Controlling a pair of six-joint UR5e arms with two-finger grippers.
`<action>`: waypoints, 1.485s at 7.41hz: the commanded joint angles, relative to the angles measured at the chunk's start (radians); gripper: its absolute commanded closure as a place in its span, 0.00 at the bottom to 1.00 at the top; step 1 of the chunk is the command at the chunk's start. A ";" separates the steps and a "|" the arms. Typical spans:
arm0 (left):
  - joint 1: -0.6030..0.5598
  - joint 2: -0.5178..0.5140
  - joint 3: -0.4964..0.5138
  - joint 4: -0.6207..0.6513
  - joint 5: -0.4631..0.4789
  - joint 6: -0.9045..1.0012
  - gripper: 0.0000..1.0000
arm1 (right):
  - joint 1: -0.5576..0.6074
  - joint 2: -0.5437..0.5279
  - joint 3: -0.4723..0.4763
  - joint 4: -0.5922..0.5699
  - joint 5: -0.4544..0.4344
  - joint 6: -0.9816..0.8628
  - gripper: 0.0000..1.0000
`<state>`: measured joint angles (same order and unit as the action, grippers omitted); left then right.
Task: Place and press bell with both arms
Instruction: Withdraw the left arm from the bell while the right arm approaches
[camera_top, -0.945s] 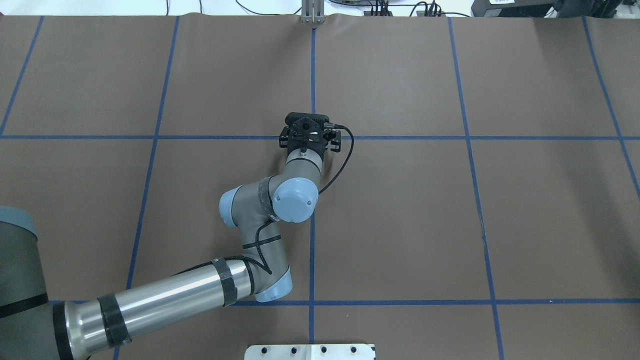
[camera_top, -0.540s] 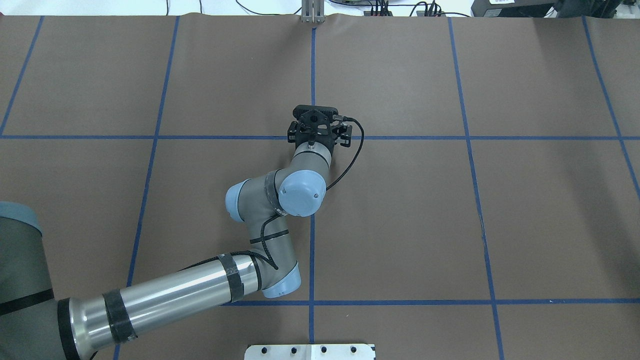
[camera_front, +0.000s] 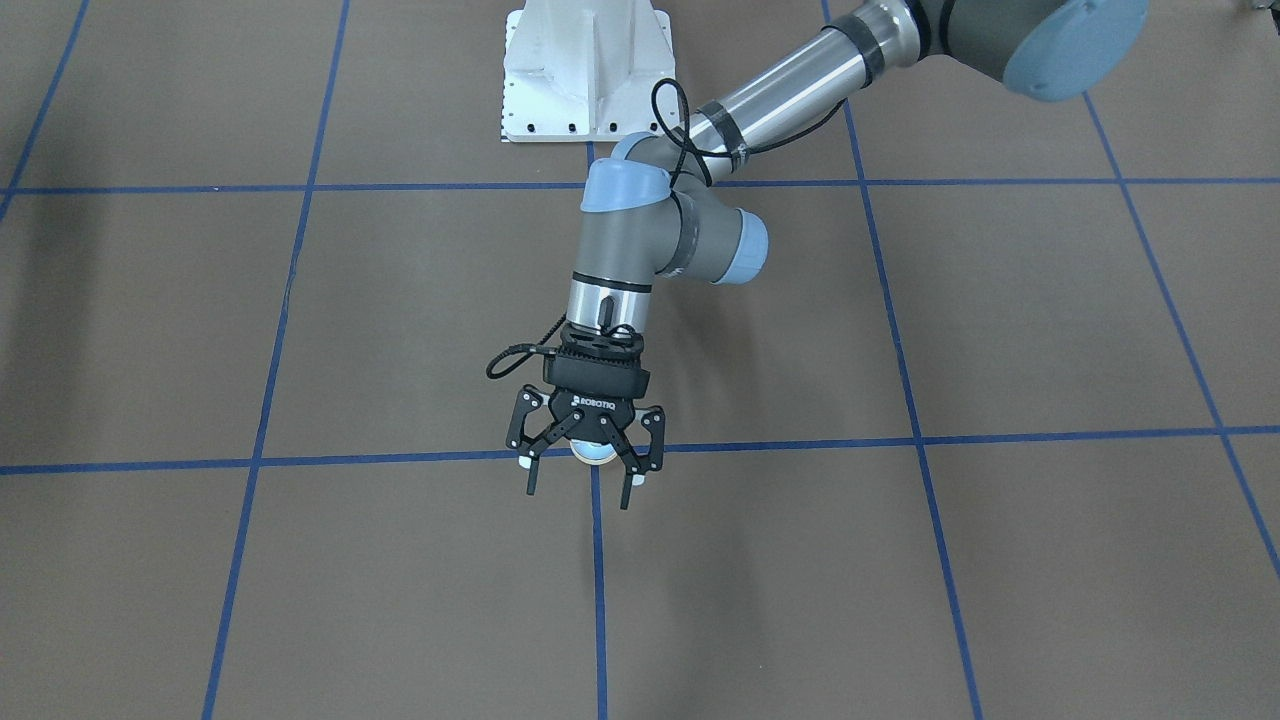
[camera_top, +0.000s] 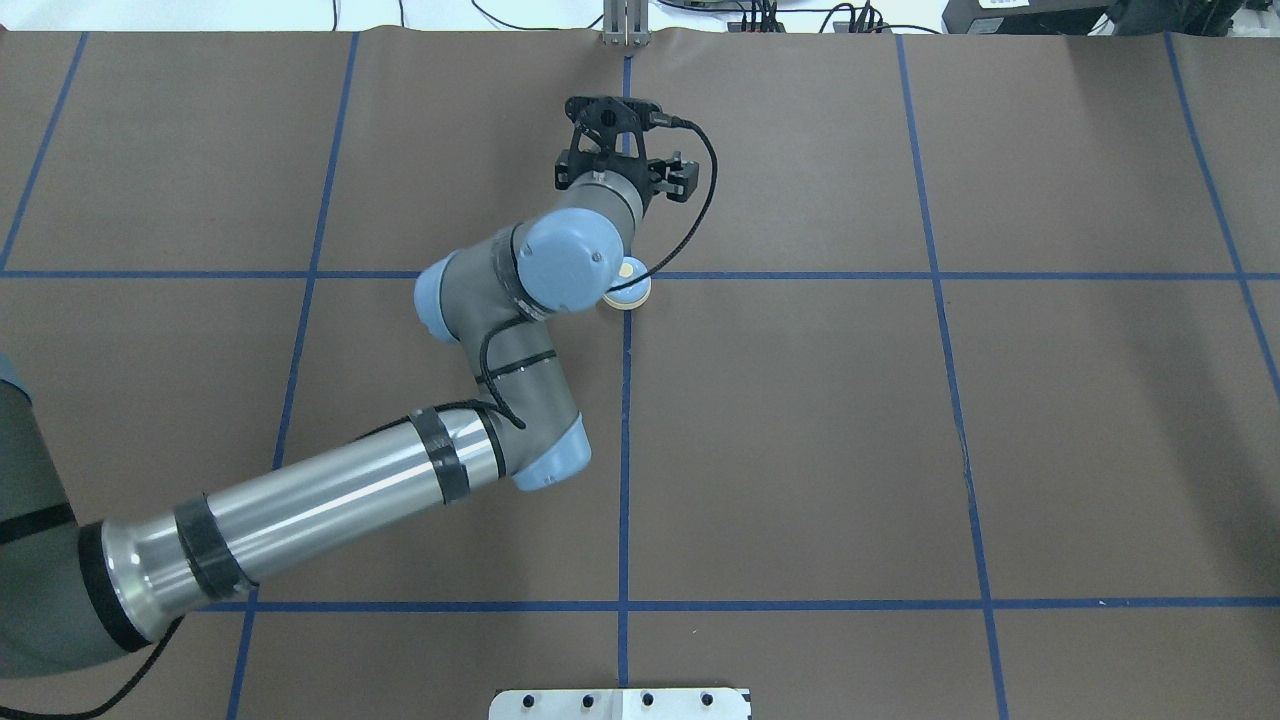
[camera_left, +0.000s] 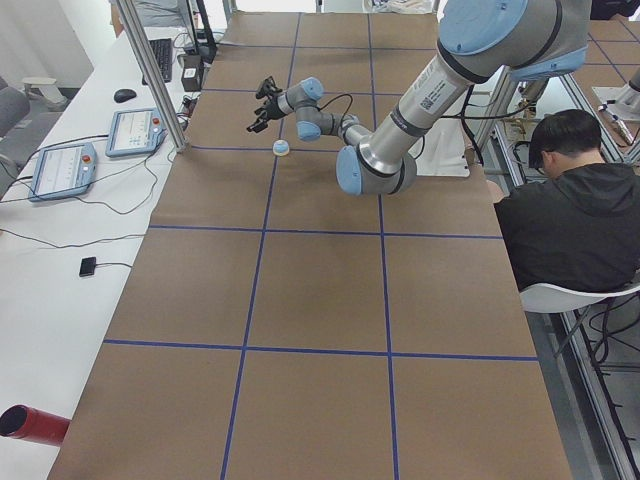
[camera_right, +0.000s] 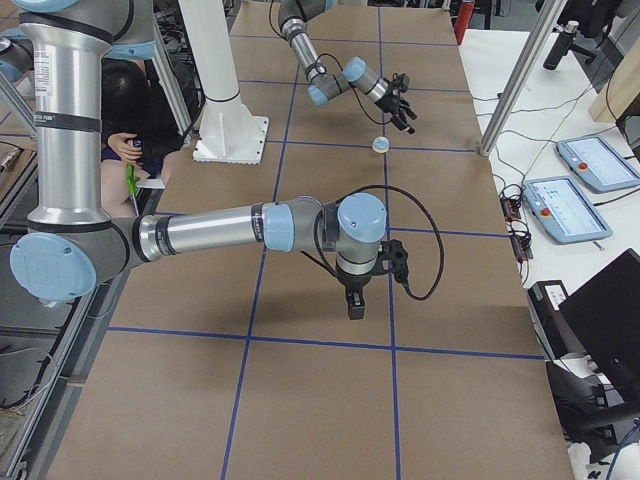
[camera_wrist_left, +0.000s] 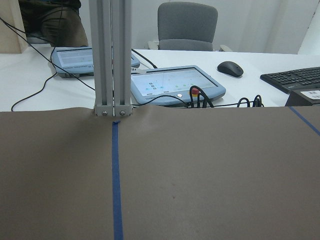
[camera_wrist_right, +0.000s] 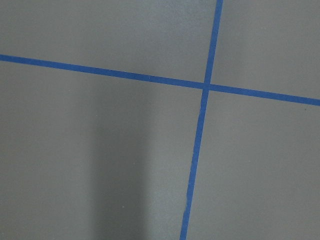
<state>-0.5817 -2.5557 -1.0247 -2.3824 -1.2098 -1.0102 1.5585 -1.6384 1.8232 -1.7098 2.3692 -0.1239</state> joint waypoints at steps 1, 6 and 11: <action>-0.149 0.020 -0.005 0.051 -0.248 0.091 0.00 | 0.000 -0.014 -0.007 0.111 0.001 0.007 0.00; -0.452 0.280 -0.017 0.051 -0.649 0.402 0.00 | -0.309 0.333 -0.105 0.111 -0.022 0.428 0.00; -0.691 0.660 -0.194 0.049 -0.898 0.729 0.00 | -0.594 0.690 -0.189 0.108 -0.132 0.961 0.00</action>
<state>-1.2250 -1.9912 -1.1605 -2.3338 -2.0614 -0.3430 1.0437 -1.0483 1.6745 -1.5995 2.3006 0.7183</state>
